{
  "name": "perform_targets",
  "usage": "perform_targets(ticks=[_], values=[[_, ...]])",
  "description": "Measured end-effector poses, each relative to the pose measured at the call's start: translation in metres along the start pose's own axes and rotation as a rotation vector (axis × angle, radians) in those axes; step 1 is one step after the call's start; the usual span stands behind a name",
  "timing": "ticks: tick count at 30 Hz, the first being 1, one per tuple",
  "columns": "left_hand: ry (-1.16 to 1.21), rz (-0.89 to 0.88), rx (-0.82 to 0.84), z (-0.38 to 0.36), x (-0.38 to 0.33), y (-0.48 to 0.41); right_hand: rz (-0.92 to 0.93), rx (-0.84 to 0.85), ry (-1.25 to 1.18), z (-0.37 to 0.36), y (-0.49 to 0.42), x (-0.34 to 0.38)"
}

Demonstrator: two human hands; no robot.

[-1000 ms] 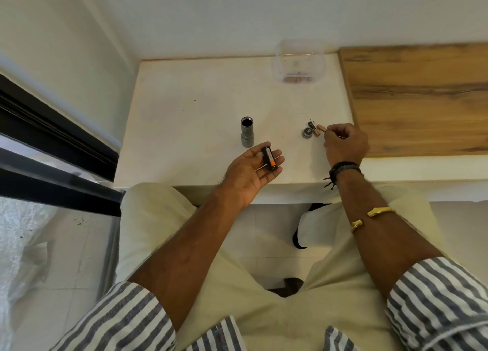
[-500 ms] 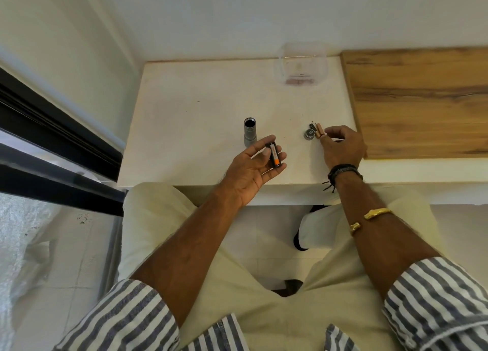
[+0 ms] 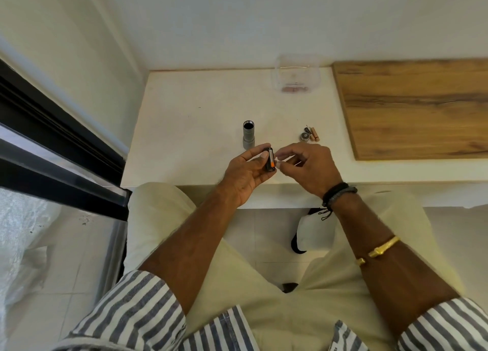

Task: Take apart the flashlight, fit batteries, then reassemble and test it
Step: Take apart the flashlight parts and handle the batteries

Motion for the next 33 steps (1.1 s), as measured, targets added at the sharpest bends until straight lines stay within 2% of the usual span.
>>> perform_targets(ticks=[7, 13, 18, 33], values=[[-0.075, -0.001, -0.009, 0.002, 0.001, 0.003, 0.037, 0.003, 0.035, -0.002, 0.008, 0.011], [-0.114, 0.002, -0.014, 0.005, 0.002, 0.003, 0.138, 0.02, 0.122, -0.002, 0.01, 0.023], [-0.092, 0.018, -0.02, 0.007, 0.001, 0.004, 0.233, 0.031, 0.16, -0.001, 0.01, 0.026], [-0.013, 0.056, -0.045, 0.008, 0.001, 0.002, 0.355, 0.026, 0.159, -0.005, 0.009, 0.023]])
Point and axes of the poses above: each hand's wrist, its own y-axis away from the middle knuckle, its own z-axis out of the back of the hand, x = y × z, the point moved 2 cm from there along -y, towards the middle knuckle, and after that the axes turned 3 degrees about x, right-handed, at the moved point
